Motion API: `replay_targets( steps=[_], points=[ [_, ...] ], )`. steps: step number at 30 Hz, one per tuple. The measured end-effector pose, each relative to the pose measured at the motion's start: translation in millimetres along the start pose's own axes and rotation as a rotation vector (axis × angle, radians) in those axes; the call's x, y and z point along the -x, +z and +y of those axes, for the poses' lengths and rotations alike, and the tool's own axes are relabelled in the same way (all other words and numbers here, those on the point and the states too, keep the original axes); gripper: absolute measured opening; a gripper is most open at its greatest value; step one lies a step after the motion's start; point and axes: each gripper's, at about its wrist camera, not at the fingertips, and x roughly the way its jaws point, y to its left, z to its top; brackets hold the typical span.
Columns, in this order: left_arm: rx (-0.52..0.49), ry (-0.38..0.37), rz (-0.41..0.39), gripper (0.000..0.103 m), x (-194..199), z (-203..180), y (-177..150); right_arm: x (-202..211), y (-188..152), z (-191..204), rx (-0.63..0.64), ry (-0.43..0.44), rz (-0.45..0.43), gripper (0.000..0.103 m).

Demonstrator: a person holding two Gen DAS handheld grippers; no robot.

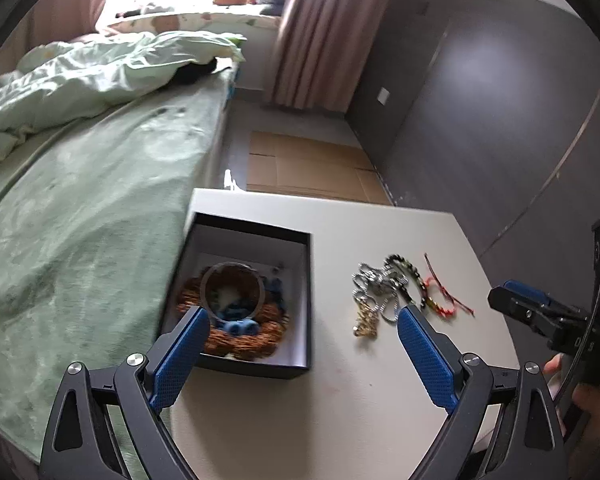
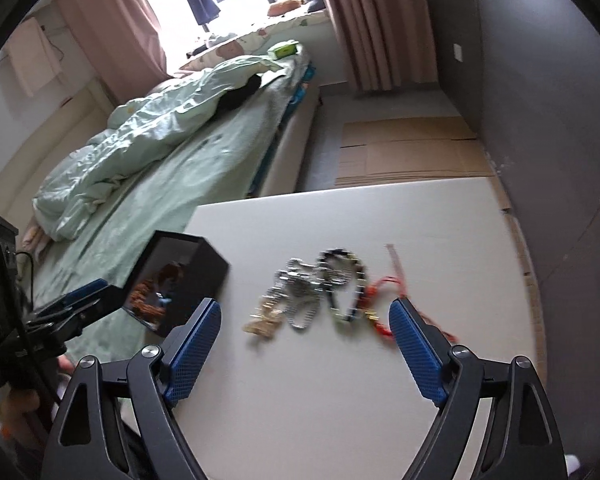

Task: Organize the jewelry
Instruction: 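Move the left gripper to the gold butterfly pendant on the table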

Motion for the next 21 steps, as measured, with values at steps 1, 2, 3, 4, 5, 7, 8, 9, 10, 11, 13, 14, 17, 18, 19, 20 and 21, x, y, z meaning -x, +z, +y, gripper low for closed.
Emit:
replay_targets(
  steps=[1, 2, 3, 4, 5, 7, 8, 9, 10, 11, 13, 14, 17, 18, 19, 20, 21],
  points=[
    [-0.009, -0.003, 0.002, 0.095, -1.3, -4.2, -1.2, 1.7, -1.6, -4.9, 0.000, -0.003, 0.004, 0.086],
    [-0.018, -0.008, 0.005, 0.095, -2.7, -8.4, -2.1, 3.6, -3.5, -11.2, -0.002, -0.011, 0.006, 0.086],
    [-0.029, -0.010, 0.006, 0.095, -4.1, -13.6, -3.0, 5.6, -5.0, -17.3, -0.004, -0.018, 0.003, 0.086],
    [-0.036, -0.009, 0.006, 0.095, -5.3, -17.5, -3.8, 8.2, -7.1, -24.5, -0.007, -0.024, -0.004, 0.086],
    [-0.044, -0.010, 0.006, 0.095, -6.4, -21.8, -4.9, 10.0, -9.1, -29.1, -0.009, -0.029, -0.007, 0.086],
    [-0.059, -0.012, 0.012, 0.095, -9.4, -30.6, -6.5, 12.6, -12.5, -40.1, -0.018, -0.038, -0.015, 0.086],
    [-0.067, -0.011, 0.017, 0.095, -11.7, -35.6, -7.5, 13.6, -14.2, -45.5, -0.024, -0.043, -0.018, 0.086],
    [-0.073, -0.008, 0.021, 0.095, -12.7, -39.4, -8.3, 14.2, -15.5, -50.7, -0.030, -0.047, -0.019, 0.086],
    [-0.080, -0.002, 0.022, 0.095, -13.7, -43.3, -9.5, 14.8, -16.4, -54.4, -0.036, -0.048, -0.020, 0.086],
    [-0.088, 0.005, 0.022, 0.095, -14.8, -47.5, -10.6, 15.3, -17.3, -58.5, -0.041, -0.046, -0.021, 0.086],
    [-0.114, 0.014, 0.026, 0.091, -17.0, -57.3, -12.5, 16.6, -19.3, -62.6, -0.037, -0.040, -0.029, 0.086],
    [-0.129, 0.019, 0.030, 0.088, -18.8, -62.8, -13.2, 16.9, -20.5, -63.3, -0.025, -0.036, -0.034, 0.086],
    [-0.159, 0.026, 0.058, 0.076, -27.4, -74.0, -16.3, 12.8, -22.3, -62.5, 0.019, -0.027, -0.033, 0.085],
    [-0.164, 0.026, 0.069, 0.072, -31.0, -75.6, -17.5, 10.7, -23.1, -62.6, 0.031, -0.020, -0.033, 0.085],
    [-0.168, 0.029, 0.079, 0.065, -35.0, -77.2, -18.9, 7.2, -24.8, -63.1, 0.046, -0.013, -0.031, 0.084],
    [-0.170, 0.037, 0.092, 0.061, -40.2, -78.3, -20.7, 1.9, -26.9, -64.0, 0.062, -0.005, -0.027, 0.080],
    [-0.164, 0.042, 0.107, 0.054, -46.0, -78.1, -22.5, -3.3, -29.1, -65.2, 0.078, 0.005, -0.023, 0.077]
  ],
)
